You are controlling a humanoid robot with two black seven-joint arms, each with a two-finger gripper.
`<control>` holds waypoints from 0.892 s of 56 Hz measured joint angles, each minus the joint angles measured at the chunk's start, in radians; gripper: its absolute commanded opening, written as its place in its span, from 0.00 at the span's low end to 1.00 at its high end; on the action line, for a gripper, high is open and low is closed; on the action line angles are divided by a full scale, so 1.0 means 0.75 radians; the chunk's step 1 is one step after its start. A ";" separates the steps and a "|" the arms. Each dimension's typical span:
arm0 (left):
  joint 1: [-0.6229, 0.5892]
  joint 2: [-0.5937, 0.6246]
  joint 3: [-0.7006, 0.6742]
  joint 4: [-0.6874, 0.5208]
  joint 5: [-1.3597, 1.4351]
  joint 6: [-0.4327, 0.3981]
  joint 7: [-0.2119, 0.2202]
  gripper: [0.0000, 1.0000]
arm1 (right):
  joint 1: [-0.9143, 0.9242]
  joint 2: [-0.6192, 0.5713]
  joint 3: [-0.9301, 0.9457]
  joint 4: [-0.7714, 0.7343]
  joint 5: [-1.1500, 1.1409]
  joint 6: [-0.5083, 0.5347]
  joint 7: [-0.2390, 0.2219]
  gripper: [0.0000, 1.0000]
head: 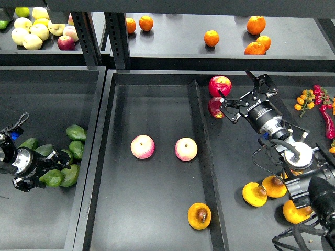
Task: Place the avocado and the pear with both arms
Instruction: 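Open the left gripper and raise it out of the bin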
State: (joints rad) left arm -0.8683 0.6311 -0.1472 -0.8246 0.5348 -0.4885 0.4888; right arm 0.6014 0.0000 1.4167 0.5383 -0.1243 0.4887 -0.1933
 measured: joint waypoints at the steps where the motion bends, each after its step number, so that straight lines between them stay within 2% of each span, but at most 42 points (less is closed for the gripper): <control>1: -0.001 0.001 -0.013 0.000 -0.002 0.000 0.000 0.99 | 0.000 0.000 0.000 0.000 0.000 0.000 0.000 1.00; 13: 0.008 0.003 -0.301 0.001 -0.016 0.000 0.000 0.97 | 0.000 0.000 -0.001 0.000 0.000 0.000 0.000 1.00; 14: 0.011 -0.006 -0.377 0.001 -0.023 0.000 0.000 0.97 | 0.000 0.000 -0.001 0.000 0.000 0.000 -0.001 1.00; 20: 0.014 -0.036 -0.485 -0.007 -0.052 0.000 0.000 0.96 | 0.000 0.000 -0.001 0.000 0.000 0.000 -0.004 1.00; 23: 0.019 -0.063 -0.545 -0.017 -0.088 0.000 0.000 0.96 | 0.000 0.000 -0.001 0.000 0.000 0.000 -0.017 0.99; 28: 0.040 -0.117 -0.653 -0.031 -0.167 0.000 -0.001 0.96 | 0.000 0.000 -0.001 0.000 0.000 0.000 -0.072 1.00; 31: 0.071 -0.170 -0.757 -0.043 -0.220 0.000 -0.006 0.96 | 0.000 0.000 0.001 0.000 0.000 0.000 -0.108 0.99; 35: 0.127 -0.251 -0.907 -0.061 -0.262 0.000 -0.011 0.96 | 0.000 0.000 0.002 0.000 0.000 0.000 -0.126 1.00; 42: 0.224 -0.420 -1.164 -0.099 -0.284 0.000 -0.020 0.96 | 0.001 0.000 0.004 0.000 0.000 0.000 -0.131 1.00; 50: 0.322 -0.685 -1.448 -0.153 -0.289 0.000 -0.043 0.97 | 0.002 0.000 0.006 0.000 0.000 0.000 -0.124 1.00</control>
State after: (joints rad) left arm -0.6264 0.1177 -1.2332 -0.9396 0.3177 -0.4888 0.4568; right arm 0.6026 0.0000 1.4209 0.5386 -0.1242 0.4887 -0.2866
